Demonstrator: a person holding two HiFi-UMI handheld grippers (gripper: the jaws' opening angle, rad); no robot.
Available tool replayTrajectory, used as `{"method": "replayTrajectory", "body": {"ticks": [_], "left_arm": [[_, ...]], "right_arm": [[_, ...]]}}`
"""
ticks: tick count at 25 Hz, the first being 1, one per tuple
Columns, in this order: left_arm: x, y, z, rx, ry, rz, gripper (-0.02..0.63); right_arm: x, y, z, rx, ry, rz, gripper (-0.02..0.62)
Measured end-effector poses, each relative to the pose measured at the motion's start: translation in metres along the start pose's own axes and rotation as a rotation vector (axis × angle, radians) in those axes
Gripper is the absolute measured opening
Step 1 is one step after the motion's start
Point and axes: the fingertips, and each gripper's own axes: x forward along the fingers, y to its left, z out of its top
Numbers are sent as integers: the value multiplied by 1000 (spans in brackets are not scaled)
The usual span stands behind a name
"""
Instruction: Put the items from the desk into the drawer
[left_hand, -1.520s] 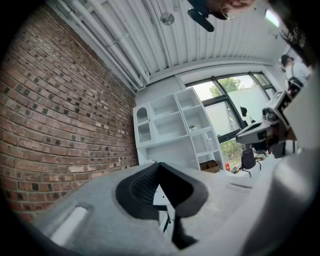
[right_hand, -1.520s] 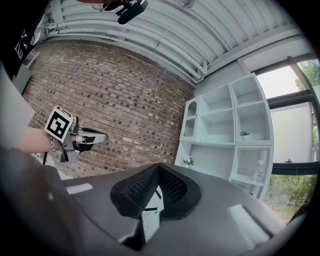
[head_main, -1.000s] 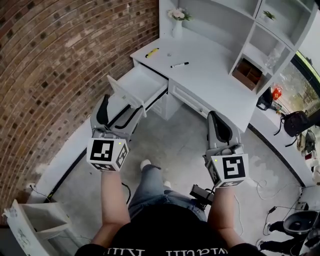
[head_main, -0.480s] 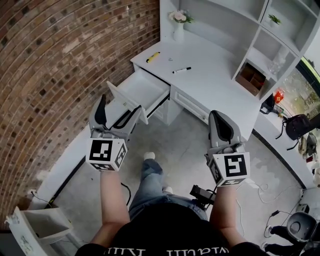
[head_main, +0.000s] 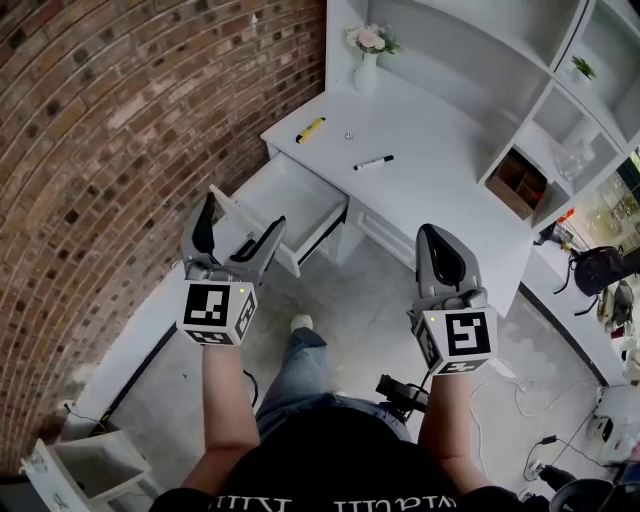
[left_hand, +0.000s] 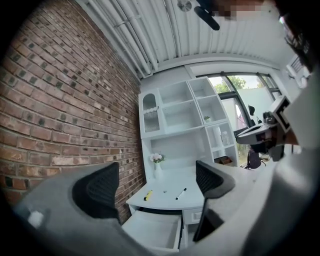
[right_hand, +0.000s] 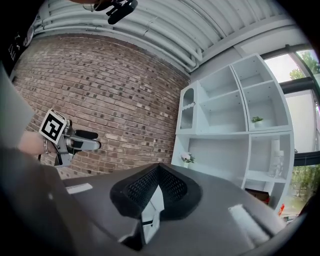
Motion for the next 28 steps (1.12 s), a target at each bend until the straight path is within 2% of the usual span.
{"method": "replayTrajectory", "body": {"ticks": [9, 18, 28], "left_arm": [[94, 53, -28, -18, 34, -46, 486], [183, 111, -67, -79, 57, -89, 486], [248, 137, -110, -98, 110, -166, 486]], "right_arm": [[100, -15, -9, 9, 51, -43, 0], [196, -20, -24, -2, 124, -94, 0], [247, -18, -48, 6, 203, -150, 0]]}}
